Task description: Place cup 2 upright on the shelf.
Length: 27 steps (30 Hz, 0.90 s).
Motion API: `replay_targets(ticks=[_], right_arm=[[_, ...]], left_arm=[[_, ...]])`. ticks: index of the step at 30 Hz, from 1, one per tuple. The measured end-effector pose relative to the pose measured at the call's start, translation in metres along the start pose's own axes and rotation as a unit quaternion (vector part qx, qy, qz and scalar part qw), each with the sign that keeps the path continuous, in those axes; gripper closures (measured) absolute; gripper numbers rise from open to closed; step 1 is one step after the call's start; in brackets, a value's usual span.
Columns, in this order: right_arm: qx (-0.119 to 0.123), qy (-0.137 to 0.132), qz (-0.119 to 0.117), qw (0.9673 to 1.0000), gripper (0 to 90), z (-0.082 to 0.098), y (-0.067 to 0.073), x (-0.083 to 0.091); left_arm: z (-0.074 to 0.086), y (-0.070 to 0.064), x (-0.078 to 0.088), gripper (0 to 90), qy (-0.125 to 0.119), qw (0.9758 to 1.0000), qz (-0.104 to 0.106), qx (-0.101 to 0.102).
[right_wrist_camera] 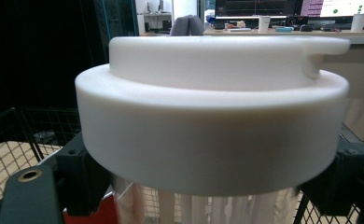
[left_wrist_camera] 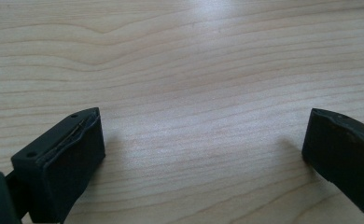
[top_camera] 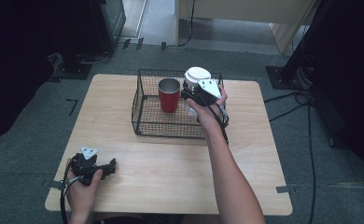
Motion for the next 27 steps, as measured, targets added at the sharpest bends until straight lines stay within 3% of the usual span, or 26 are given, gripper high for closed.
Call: replay_targets(ticks=[4, 9, 21, 27], right_arm=[[-0.013, -0.004, 0.011, 0.9998, 15.9, 0.005, -0.003, -0.007], [0.001, -0.002, 0.023, 0.9997, 15.8, 0.013, -0.007, -0.016], [-0.012, 0.024, 0.034, 0.9991, 15.8, 0.033, -0.014, -0.033], [0.003, 0.037, 0.034, 0.9987, 15.7, 0.041, -0.015, -0.036]], left_arm=[[0.000, 0.000, 0.000, 0.0, 0.000, 1.0000, 0.000, 0.000], [0.000, 0.000, 0.000, 0.0, 0.000, 1.0000, 0.000, 0.000], [0.000, 0.000, 0.000, 0.0, 0.000, 1.0000, 0.000, 0.001], [0.000, 0.000, 0.000, 0.0, 0.000, 1.0000, 0.000, 0.001]])
Point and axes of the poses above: each handheld gripper's, and its own axes: x roughly backward along the jaws, z roughly out of its underside, y roughly to its left, the point moved 9 cm from there along -x, roughly forward along the jaws, and after that the axes turned 5 degrees about -z, right-handed, at the moved point
